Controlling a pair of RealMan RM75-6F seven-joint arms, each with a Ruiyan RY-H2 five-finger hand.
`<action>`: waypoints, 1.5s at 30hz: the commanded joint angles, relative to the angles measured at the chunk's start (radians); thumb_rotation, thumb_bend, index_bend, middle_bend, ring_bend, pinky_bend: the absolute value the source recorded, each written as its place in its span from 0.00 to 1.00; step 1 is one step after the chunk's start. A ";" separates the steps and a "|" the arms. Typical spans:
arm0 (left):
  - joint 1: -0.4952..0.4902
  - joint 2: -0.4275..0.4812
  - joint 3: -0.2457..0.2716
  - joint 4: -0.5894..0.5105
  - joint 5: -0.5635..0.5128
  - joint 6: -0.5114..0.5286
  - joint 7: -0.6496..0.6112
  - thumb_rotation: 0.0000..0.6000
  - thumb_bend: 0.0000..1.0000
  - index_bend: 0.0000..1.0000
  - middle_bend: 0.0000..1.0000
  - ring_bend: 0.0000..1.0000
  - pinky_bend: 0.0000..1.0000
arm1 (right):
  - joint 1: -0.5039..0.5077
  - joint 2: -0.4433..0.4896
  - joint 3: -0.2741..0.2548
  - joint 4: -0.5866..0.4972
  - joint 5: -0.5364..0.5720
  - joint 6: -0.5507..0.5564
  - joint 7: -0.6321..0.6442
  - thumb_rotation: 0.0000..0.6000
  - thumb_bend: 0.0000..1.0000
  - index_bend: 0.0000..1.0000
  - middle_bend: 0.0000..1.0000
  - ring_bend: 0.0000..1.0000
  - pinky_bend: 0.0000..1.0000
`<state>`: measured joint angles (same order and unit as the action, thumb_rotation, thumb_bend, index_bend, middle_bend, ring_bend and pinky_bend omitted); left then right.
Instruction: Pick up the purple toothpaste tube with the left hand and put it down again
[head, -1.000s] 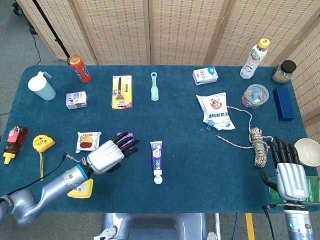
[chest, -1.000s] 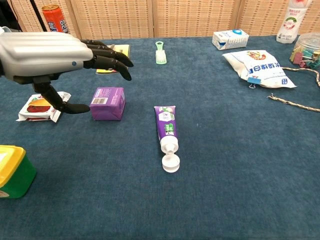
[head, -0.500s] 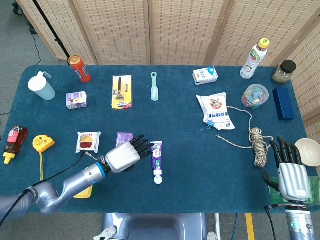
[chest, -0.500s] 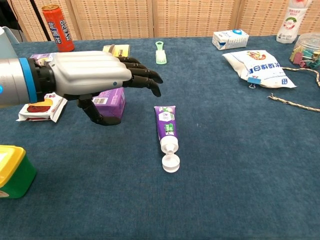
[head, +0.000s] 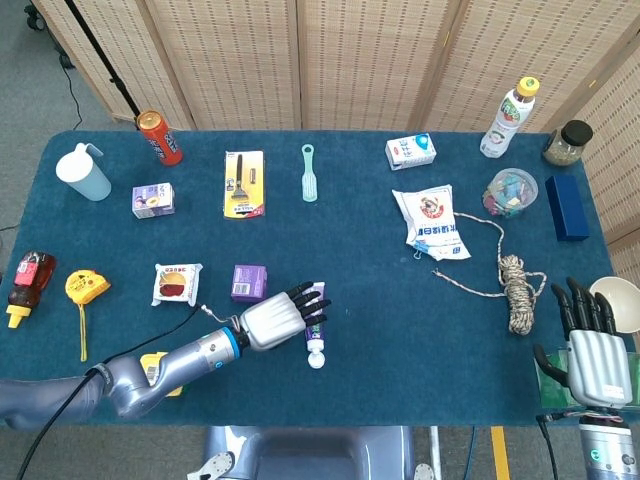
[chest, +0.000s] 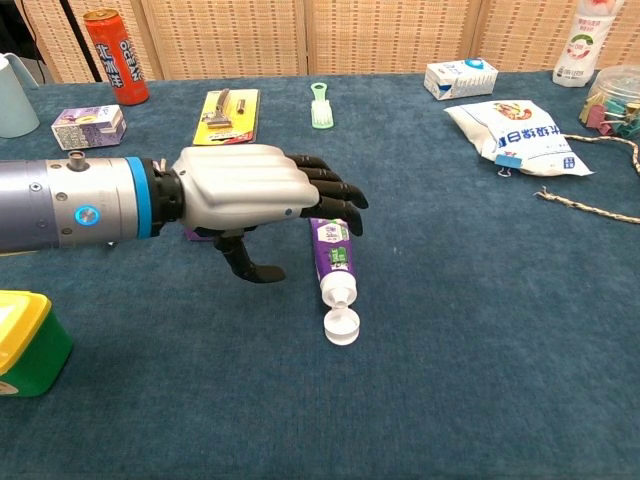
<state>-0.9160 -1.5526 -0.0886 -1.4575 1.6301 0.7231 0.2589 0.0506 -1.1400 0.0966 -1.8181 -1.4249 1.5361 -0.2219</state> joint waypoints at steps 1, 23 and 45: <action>-0.011 -0.030 -0.002 0.028 -0.016 0.004 0.015 1.00 0.31 0.18 0.09 0.08 0.06 | -0.002 0.000 0.000 0.001 0.000 0.002 0.000 1.00 0.33 0.00 0.00 0.00 0.00; -0.031 -0.131 0.019 0.126 -0.069 0.043 0.026 1.00 0.32 0.20 0.11 0.11 0.06 | -0.013 0.006 0.000 -0.003 -0.001 0.010 0.004 1.00 0.33 0.00 0.00 0.00 0.00; -0.023 -0.190 0.032 0.208 -0.091 0.093 0.032 1.00 0.45 0.33 0.27 0.27 0.20 | -0.017 0.017 0.001 -0.023 -0.002 0.011 -0.002 1.00 0.33 0.00 0.00 0.00 0.00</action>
<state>-0.9392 -1.7442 -0.0576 -1.2508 1.5382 0.8145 0.2926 0.0332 -1.1235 0.0975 -1.8413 -1.4269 1.5472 -0.2244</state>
